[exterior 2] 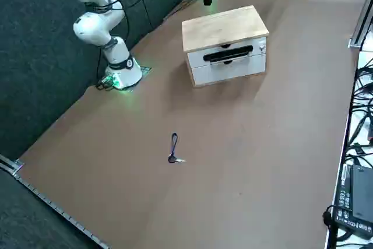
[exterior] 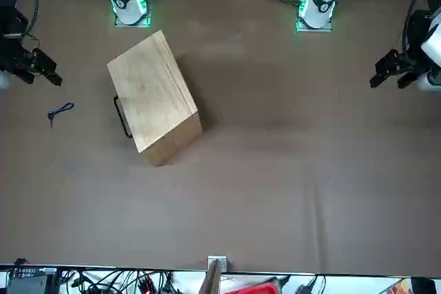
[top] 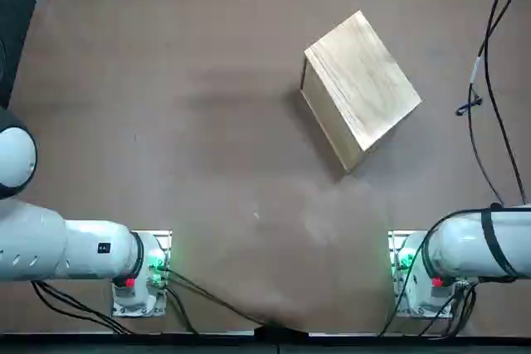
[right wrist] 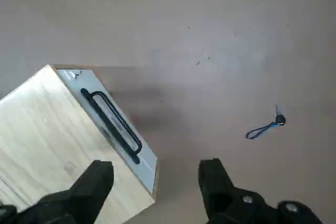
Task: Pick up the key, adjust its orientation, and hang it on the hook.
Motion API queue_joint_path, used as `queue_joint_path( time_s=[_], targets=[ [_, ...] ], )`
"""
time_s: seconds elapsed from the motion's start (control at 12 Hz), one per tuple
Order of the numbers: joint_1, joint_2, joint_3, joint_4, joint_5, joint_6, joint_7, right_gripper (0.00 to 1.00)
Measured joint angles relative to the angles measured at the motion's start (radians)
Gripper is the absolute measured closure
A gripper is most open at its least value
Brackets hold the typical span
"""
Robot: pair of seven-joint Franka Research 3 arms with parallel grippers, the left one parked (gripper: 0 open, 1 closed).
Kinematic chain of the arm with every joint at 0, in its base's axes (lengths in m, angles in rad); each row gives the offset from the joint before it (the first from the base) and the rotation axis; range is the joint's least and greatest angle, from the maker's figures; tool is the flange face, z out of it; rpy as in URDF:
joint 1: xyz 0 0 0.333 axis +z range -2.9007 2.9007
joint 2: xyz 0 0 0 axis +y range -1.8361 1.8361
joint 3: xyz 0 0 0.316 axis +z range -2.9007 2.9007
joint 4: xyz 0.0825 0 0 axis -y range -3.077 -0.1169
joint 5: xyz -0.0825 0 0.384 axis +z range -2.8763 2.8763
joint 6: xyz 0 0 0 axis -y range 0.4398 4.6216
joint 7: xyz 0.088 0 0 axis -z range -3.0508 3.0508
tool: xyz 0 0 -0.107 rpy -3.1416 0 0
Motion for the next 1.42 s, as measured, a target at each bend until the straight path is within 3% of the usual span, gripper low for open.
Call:
queue_joint_path(
  time_s=[1.42],
  targets=[
    [-0.004,0.001,-0.002,0.000,0.000,-0.005,0.006,0.00]
  ],
)
